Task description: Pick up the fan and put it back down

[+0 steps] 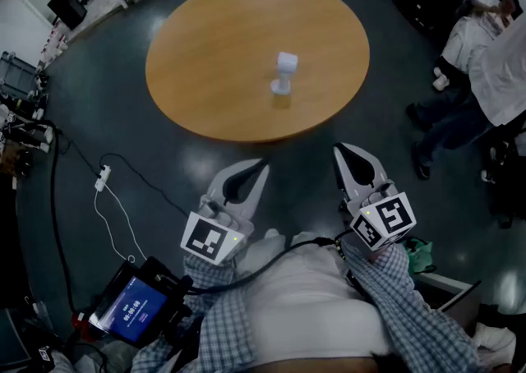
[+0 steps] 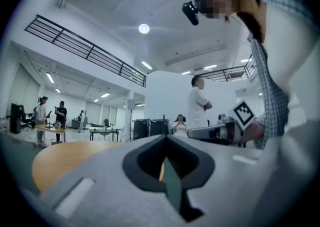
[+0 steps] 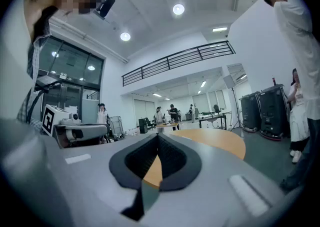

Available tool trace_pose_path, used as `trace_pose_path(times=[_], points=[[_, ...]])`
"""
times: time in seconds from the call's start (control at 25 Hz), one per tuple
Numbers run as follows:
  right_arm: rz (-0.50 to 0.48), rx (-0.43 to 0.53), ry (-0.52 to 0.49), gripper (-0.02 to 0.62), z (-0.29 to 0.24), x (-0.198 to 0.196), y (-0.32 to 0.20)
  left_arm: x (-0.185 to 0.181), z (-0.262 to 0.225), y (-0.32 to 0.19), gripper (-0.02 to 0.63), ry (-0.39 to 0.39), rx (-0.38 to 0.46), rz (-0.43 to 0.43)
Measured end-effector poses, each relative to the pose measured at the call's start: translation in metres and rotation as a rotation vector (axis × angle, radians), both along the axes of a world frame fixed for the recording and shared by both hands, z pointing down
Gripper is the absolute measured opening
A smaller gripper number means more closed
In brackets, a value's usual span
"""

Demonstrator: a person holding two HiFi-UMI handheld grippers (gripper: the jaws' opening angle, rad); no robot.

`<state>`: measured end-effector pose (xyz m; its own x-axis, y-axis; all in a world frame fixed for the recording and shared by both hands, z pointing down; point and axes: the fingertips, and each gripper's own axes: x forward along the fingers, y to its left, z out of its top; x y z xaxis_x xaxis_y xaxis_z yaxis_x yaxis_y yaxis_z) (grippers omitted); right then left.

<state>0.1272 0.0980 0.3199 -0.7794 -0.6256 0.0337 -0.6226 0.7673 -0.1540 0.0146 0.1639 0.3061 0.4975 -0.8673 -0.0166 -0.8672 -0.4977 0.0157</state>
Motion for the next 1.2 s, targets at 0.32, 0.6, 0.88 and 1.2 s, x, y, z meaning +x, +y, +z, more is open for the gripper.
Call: trace_pose_path(times=[0.32, 0.6, 0.88, 1.2], points=[[0.011, -0.014, -0.01, 0.003, 0.003, 0.003, -0.001, 0.001, 0.0, 0.0, -0.002, 0.003, -0.007, 0.001], [0.013, -0.013, -0.012, 0.003, 0.002, 0.004, -0.003, 0.001, 0.0, 0.0, -0.002, -0.002, -0.008, 0.0], [0.035, -0.035, -0.017, 0.003, 0.002, 0.008, -0.009, 0.001, -0.003, -0.003, -0.002, -0.005, -0.007, 0.0], [0.029, -0.054, -0.034, 0.003, 0.016, 0.045, -0.027, 0.034, 0.005, -0.018, -0.002, -0.015, -0.006, -0.03]])
